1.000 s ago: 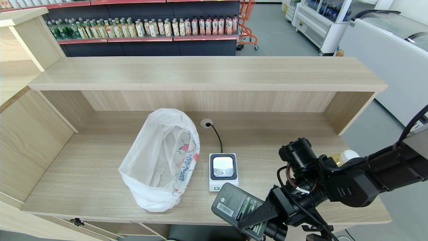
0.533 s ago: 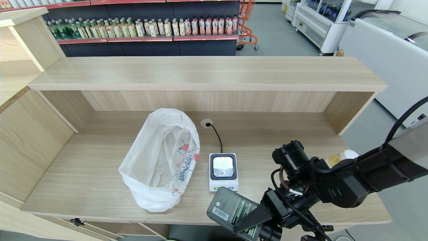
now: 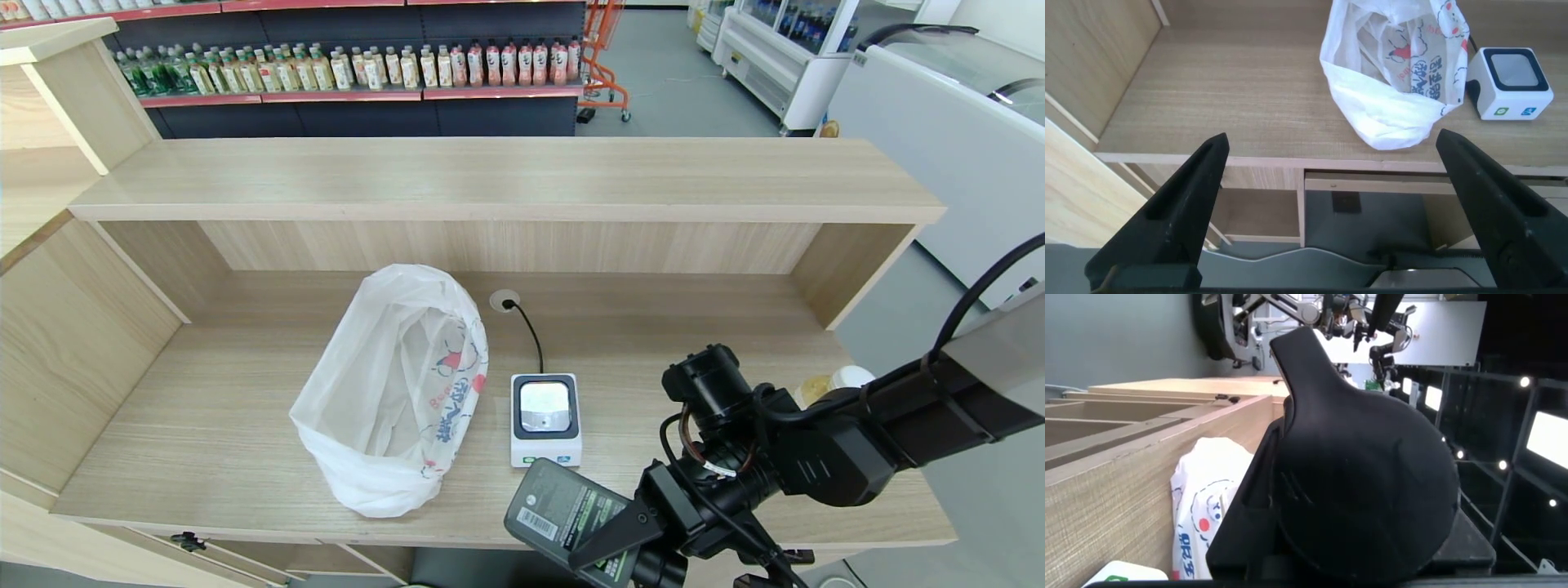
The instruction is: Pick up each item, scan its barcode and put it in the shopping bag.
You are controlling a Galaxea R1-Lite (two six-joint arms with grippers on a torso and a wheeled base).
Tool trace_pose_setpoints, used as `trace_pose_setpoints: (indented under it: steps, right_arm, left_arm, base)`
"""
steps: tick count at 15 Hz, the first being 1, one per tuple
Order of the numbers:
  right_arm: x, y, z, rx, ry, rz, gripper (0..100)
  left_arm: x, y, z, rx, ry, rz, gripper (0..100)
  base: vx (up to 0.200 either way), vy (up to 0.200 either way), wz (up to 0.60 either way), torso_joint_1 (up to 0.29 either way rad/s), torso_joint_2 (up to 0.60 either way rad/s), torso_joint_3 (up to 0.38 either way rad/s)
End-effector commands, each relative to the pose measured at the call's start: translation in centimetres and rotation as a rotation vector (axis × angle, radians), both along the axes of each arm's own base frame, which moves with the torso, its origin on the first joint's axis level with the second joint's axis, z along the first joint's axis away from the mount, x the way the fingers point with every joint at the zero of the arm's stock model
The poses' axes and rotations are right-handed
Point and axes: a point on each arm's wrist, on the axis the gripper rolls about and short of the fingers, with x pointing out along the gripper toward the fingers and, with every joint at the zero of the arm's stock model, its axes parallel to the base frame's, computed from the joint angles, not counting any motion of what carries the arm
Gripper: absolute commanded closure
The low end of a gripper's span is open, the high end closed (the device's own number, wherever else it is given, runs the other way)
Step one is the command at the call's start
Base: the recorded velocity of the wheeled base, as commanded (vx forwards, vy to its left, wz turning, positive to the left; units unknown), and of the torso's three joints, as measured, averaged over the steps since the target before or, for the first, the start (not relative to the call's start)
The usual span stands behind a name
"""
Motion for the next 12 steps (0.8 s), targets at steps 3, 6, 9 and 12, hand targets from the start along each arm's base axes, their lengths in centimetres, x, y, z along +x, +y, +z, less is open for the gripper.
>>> trace_pose_setpoints:
  steps: [3,6,9,12]
  right_arm:
    - [-0.02,0.05,0.09,0.032,-0.075,0.021,100]
    - [-0.06,0.08,0.14,0.033,-0.076,0.022,100]
    - [-0.27,0.12,0.24,0.033,-0.076,0.027,100]
    - [-0.38,0.05,0.42,0.035,-0.080,0.027,100]
  left_arm:
    - [0.00,0.00,0.00,-0.001,0.000,-0.001,0]
    - [0.00,0.00,0.00,-0.001,0.000,0.001,0]
    - [0.00,0.00,0.00,-0.001,0.000,0.001,0]
    - [0.00,0.00,0.00,-0.001,0.000,0.001,0]
  base:
    - [0.000,0.000,0.00,0.000,0.00,0.000]
    - [0.000,0.000,0.00,0.000,0.00,0.000]
    - [0.000,0.000,0.00,0.000,0.00,0.000]
    - [0.000,0.000,0.00,0.000,0.00,0.000]
